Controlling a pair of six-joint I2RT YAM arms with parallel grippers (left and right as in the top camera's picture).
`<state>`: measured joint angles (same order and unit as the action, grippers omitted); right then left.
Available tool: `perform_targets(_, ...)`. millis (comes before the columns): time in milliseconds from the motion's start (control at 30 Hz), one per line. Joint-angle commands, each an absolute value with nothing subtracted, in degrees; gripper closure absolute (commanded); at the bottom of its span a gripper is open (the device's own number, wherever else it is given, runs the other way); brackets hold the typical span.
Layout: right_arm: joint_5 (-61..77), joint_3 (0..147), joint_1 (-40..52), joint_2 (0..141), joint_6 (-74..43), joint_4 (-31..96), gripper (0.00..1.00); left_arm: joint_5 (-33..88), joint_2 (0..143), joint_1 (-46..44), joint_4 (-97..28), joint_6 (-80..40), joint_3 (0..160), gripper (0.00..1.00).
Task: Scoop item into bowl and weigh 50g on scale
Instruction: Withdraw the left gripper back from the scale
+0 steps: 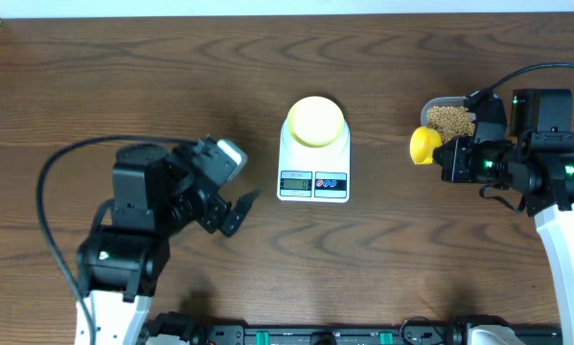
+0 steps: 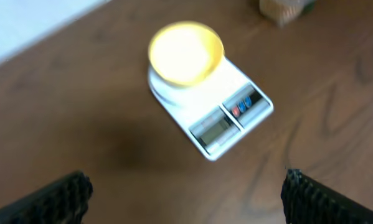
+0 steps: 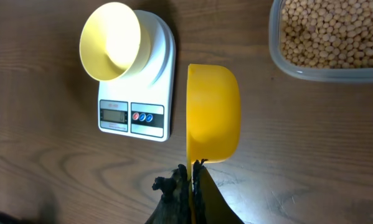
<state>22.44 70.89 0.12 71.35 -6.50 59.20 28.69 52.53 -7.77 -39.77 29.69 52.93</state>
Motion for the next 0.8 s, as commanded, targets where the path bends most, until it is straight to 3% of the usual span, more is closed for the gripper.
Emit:
perform_targets(0, 22.61, 71.5, -0.34, 71.2, -6.2, 59.66, 0.99, 34.13, 53.41, -6.76, -38.94, 31.33, 47.07, 0.01)
perform_targets(300, 22.61, 71.5, -0.34, 71.2, -6.46, 60.47, 0.99, 34.54, 53.43, -6.76, -32.27, 31.07, 44.88, 0.01)
perform_targets(767, 22.59, 71.5, -0.34, 71.2, -6.59, 60.49, 0.99, 34.06, 53.54, -6.76, -33.34, 30.83, 44.88, 0.01)
